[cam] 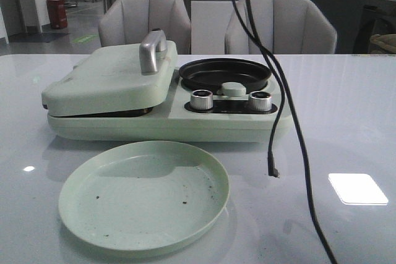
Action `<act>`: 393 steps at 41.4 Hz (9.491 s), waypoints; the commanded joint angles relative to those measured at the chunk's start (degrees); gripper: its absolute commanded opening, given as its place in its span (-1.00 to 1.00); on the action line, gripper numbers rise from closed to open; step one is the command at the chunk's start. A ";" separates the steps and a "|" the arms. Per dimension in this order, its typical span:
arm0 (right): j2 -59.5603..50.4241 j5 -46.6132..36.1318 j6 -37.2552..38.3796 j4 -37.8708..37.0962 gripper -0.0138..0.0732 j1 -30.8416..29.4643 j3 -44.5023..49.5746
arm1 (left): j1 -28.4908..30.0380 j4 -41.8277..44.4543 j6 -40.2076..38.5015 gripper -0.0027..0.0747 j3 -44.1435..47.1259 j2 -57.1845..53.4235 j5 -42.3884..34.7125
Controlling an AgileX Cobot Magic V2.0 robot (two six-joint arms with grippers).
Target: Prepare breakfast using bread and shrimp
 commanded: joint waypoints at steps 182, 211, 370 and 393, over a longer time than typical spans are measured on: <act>-98.23 -9.65 -26.40 99.03 -0.57 -21.20 83.05 | -0.04 -0.37 -0.58 -0.67 -1.70 0.00 -3.82; -98.23 -9.96 -26.33 99.03 -0.57 -21.20 83.05 | -0.04 4.99 -7.14 -0.67 -1.27 0.00 -1.03; -123.39 -64.89 -26.33 97.77 -0.57 -39.50 121.22 | 29.71 6.97 -5.99 -0.67 40.93 -40.19 -41.52; -123.39 -64.84 -26.33 97.77 -0.57 -37.32 121.22 | 29.71 6.97 -5.99 -0.67 40.93 -40.19 -41.52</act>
